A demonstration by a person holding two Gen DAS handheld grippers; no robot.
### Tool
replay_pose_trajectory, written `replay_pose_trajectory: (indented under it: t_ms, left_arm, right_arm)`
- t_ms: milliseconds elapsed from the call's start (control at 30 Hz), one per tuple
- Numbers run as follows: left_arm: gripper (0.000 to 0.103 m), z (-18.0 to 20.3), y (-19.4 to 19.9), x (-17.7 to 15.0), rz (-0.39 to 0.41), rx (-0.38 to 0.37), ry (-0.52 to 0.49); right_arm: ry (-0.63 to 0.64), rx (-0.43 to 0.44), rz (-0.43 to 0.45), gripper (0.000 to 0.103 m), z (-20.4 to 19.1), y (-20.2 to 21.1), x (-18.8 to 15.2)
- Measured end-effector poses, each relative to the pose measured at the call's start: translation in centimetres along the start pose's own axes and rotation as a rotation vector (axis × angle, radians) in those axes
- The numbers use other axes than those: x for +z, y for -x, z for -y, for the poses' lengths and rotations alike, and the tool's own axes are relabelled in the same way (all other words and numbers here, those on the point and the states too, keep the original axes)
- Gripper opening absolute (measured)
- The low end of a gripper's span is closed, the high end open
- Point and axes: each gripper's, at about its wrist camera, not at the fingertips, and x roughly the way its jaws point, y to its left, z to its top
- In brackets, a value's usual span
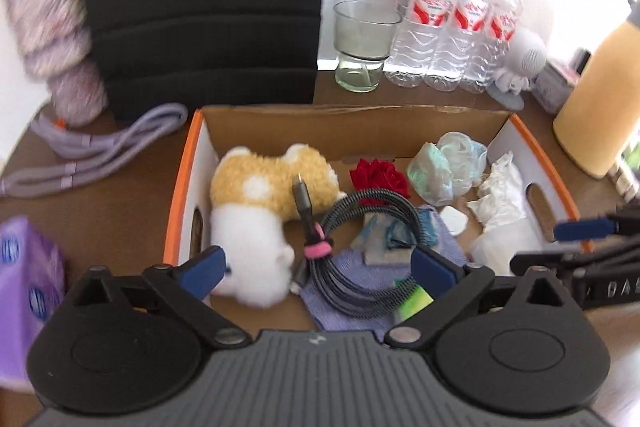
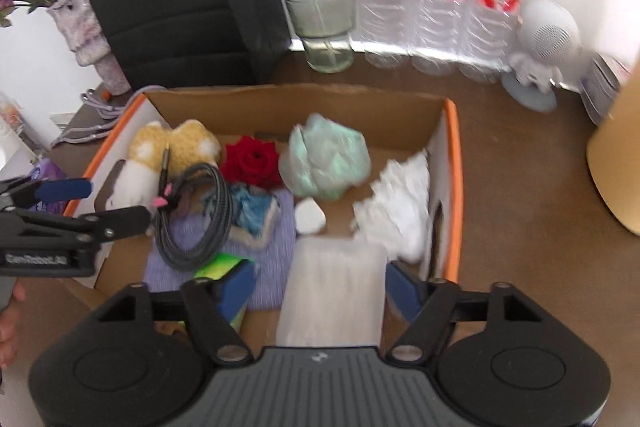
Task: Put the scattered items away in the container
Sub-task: 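Move both tools back to the items in front of the box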
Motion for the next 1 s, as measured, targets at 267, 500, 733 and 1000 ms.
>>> replay_pose_trajectory:
  t_ms: [267,500,733,1000]
  left_arm:
    - [0.103,1.6,3.4,-2.0,-0.027,0.083,0.044]
    - [0.103,4.2,7.9,-5.8,0.208,0.203,-0.013]
    - [0.103,6.0,11.5,-11.3,0.551,0.194,-0.066]
    - [0.103,6.2,13.1,-15.6,0.581,0.211,-0.085]
  right_arm:
    - [-0.014,-0.069,-0.036,0.086,-1.7,3.2,-2.2]
    - [0.047,-0.095,0.235,0.086,-3.6,6.9,-6.6]
    - [0.11,-0.099,0.74,0.089,-4.2,10.2,-13.7]
    - [0.072,-0.113,0.756,0.089,-4.4,11.7,-17.4]
